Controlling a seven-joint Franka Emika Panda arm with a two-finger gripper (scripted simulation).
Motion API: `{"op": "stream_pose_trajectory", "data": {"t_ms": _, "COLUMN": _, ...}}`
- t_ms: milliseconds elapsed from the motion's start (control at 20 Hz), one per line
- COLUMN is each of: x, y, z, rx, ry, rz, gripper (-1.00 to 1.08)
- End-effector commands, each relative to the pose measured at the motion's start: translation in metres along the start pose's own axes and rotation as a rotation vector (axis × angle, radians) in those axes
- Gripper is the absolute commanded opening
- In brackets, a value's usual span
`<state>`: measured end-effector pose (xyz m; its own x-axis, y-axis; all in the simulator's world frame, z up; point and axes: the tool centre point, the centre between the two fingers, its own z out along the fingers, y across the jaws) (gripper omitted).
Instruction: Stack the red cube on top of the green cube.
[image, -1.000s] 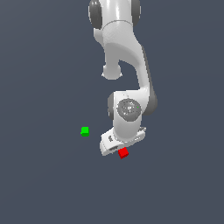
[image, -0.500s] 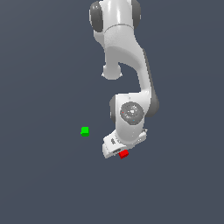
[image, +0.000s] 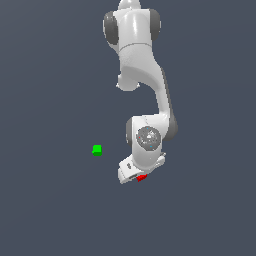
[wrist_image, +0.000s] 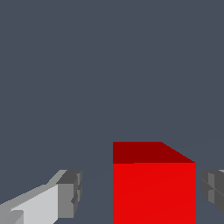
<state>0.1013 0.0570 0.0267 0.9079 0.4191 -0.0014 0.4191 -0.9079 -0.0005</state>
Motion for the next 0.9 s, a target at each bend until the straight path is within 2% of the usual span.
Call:
{"op": "stream_pose_trajectory", "data": {"t_ms": 0, "x": 0.0006, "y": 0.0002, "z": 0.0069, "rx": -0.001, "ry": 0.001, "rz": 0.000, "gripper": 1.00}}
{"op": "stream_pose_trajectory", "data": {"t_ms": 200, "x": 0.0018, "y": 0.0006, "z": 0.0067, "rx": -0.001, "ry": 0.001, "rz": 0.000, "gripper": 1.00}}
{"op": "stream_pose_trajectory", "data": {"t_ms": 250, "x": 0.0018, "y": 0.0006, "z": 0.0067, "rx": -0.001, "ry": 0.001, "rz": 0.000, "gripper": -1.00}}
{"op": "stream_pose_trajectory", "data": {"t_ms": 850, "x": 0.0014, "y": 0.0005, "z": 0.0060, "rx": 0.000, "ry": 0.001, "rz": 0.000, "gripper": -1.00}}
